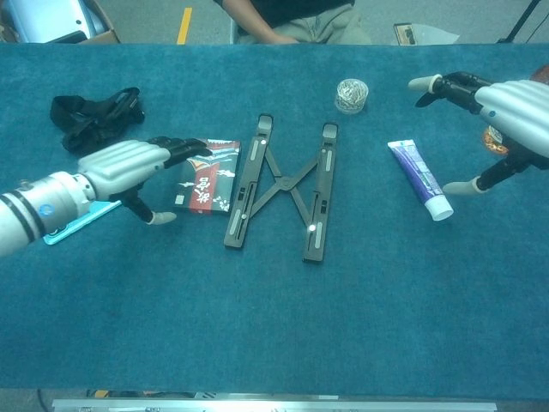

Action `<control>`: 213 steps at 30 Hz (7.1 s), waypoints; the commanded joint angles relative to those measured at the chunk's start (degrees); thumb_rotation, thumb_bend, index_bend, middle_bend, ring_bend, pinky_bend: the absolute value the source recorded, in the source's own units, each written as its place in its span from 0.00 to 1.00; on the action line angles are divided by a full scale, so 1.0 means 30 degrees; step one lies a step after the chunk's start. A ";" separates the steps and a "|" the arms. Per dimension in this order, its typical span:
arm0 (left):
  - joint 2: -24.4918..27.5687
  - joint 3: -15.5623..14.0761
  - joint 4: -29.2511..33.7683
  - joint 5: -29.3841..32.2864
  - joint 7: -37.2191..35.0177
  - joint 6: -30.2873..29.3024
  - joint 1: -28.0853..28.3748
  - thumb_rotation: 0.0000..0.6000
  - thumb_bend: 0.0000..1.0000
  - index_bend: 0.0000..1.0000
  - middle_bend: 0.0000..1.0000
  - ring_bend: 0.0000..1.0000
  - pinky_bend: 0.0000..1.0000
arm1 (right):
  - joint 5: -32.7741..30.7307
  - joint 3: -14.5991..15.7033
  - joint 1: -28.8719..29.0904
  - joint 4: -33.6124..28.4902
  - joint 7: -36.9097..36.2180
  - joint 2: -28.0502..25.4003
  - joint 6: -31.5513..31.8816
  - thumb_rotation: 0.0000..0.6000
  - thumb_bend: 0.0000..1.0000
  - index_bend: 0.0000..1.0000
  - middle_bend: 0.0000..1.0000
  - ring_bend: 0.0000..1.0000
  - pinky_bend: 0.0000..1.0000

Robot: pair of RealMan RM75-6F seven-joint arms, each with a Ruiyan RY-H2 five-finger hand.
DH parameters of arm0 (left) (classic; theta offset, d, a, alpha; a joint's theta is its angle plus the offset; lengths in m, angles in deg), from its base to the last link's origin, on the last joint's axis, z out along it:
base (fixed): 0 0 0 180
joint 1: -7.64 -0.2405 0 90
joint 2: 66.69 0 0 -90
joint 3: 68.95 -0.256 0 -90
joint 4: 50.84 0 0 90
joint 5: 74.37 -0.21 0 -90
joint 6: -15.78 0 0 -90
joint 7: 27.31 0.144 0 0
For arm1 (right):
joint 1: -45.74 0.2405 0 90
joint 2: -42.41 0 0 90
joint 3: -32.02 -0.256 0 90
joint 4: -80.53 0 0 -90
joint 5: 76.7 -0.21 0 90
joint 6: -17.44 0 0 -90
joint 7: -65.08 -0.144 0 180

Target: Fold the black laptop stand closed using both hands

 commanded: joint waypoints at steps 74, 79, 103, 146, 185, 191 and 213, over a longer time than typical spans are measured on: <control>0.2592 -0.0244 0.0650 0.1005 -0.0247 -0.4301 -0.0743 1.00 0.26 0.00 0.00 0.00 0.01 | 0.1451 0.0136 0.2456 0.4511 0.5806 0.6550 -0.3722 1.00 0.05 0.05 0.17 0.02 0.15; 0.2711 -0.0287 0.0782 0.0892 -0.0286 -0.4419 -0.0837 1.00 0.26 0.00 0.00 0.00 0.01 | 0.1664 0.0178 0.2627 0.5224 0.6518 0.7591 -0.3666 1.00 0.05 0.05 0.17 0.02 0.15; 0.0512 -0.0315 -0.1148 0.0789 -0.1115 -0.3182 -0.0300 1.00 0.26 0.00 0.00 0.00 0.01 | 0.0177 -0.0202 0.2816 0.6165 0.8708 0.9212 -0.3499 1.00 0.05 0.05 0.17 0.02 0.15; -0.4776 0.0052 -0.5774 0.1274 -0.2357 -0.1010 0.1337 1.00 0.26 0.00 0.00 0.00 0.01 | -0.0448 -0.0308 0.3482 0.7932 0.9865 1.1073 -0.3256 1.00 0.05 0.05 0.17 0.02 0.15; -0.5936 0.0413 -0.6433 0.1533 -0.3085 -0.0542 0.2046 1.00 0.26 0.00 0.00 0.00 0.01 | 0.0301 -0.0686 0.3993 0.9038 0.9169 1.2558 -0.2509 1.00 0.10 0.05 0.17 0.02 0.13; -0.5855 0.0426 -0.6200 0.1426 -0.3141 -0.0773 0.1994 1.00 0.26 0.00 0.00 0.00 0.01 | 0.0288 -0.0797 0.4073 0.9017 0.9236 1.2711 -0.2472 1.00 0.10 0.05 0.17 0.02 0.13; -0.5526 0.0152 -0.5455 0.0747 -0.3500 -0.1679 0.1639 1.00 0.26 0.00 0.00 0.00 0.01 | -0.0173 -0.1299 0.4517 0.8961 1.0026 1.3430 -0.2672 1.00 0.10 0.05 0.17 0.02 0.11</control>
